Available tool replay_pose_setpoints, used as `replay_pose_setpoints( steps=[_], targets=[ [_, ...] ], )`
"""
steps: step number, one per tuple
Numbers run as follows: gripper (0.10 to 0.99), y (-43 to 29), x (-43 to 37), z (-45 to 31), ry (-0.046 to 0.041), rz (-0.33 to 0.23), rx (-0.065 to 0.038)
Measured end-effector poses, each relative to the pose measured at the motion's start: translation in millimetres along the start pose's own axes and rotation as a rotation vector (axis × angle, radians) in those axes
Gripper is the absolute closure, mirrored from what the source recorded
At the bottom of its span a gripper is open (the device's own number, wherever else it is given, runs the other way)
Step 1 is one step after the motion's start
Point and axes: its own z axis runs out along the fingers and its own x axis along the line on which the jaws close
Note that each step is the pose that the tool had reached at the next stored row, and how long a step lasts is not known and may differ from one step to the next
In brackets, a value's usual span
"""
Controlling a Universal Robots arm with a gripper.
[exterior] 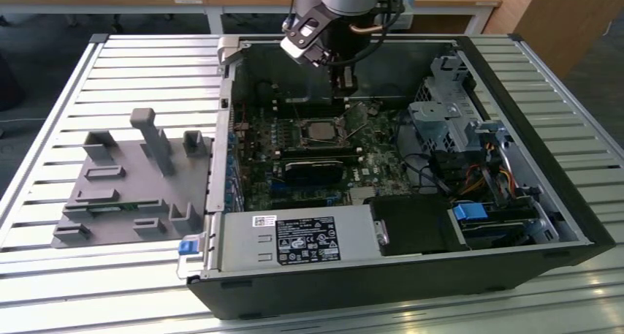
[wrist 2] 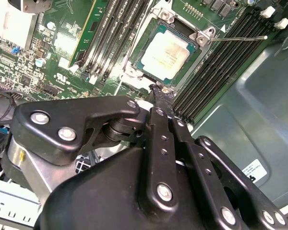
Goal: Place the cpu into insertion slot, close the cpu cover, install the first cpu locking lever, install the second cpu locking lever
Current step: 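Close the cpu cover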
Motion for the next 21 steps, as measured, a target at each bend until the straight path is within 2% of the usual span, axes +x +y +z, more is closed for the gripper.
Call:
replay_pose_setpoints(
  steps=[6, 21],
  targets=[
    [0.98, 1.5, 0.0, 0.0, 0.0, 0.0, 0.0],
    [0.98, 15.8, 0.0, 2.1, 0.0, 0.0, 0.0]
  ],
)
